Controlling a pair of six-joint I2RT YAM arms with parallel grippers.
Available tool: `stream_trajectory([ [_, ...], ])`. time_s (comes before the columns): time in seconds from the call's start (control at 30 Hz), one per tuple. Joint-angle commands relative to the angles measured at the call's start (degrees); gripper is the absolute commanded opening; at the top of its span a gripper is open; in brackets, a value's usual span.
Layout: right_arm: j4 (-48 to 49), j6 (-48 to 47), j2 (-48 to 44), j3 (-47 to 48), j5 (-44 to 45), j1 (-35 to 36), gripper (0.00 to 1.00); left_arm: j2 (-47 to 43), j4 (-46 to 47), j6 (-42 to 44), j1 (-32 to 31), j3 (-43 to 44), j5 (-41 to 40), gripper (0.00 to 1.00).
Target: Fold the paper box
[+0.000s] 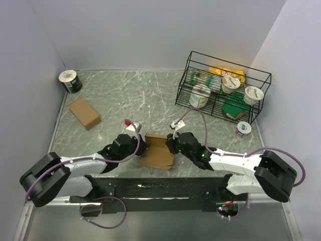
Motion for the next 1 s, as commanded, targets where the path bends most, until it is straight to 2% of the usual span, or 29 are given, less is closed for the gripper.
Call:
stream_trajectory([
  [0.0,-3.7,1.3,1.5,1.4,11.2,0.1,0.04,-3.4,-1.7,-2.9,-0.4,0.9,-5.2,0.02],
  [0.07,-4.0,2.1,1.9,2.0,12.8,0.9,0.06,-3.4,-2.1,-2.9,-0.6,1.1,-5.5,0.02],
  [0.13,-4.6,3.6,3.0,3.2,15.2,1.3,0.16,-3.1,-1.9,-3.0,-1.0,1.4,-5.8,0.02],
  [0.27,-7.9,5.4,5.3,5.4,18.8,2.2,0.25,-1.9,-2.7,-3.9,-1.2,2.6,-7.3,0.01],
  [0.37,-8.4,6.2,5.8,5.5,19.1,2.4,0.38,-1.1,-4.6,-4.7,-1.4,3.6,-9.9,0.01],
  [0.4,-8.2,6.6,5.4,4.7,18.7,2.3,0.44,-0.9,-5.3,-4.8,-1.3,3.9,-10.8,0.01],
  [0.47,-7.6,7.2,3.9,3.6,17.5,2.3,0.47,-0.3,-6.6,-4.9,-1.3,4.6,-12.3,0.01],
  [0.67,-1.6,5.3,-1.0,-1.3,11.5,2.2,0.43,1.1,-6.5,-5.5,-1.3,4.6,-10.7,0.01],
  [0.83,0.1,4.0,-0.7,-1.6,8.5,2.2,0.24,1.7,-4.8,-5.6,-1.3,4.2,-9.5,0.01],
  [0.97,-2.5,4.3,2.3,0.9,9.2,2.2,0.08,1.0,-4.1,-4.3,-1.3,3.9,-8.3,0.02],
])
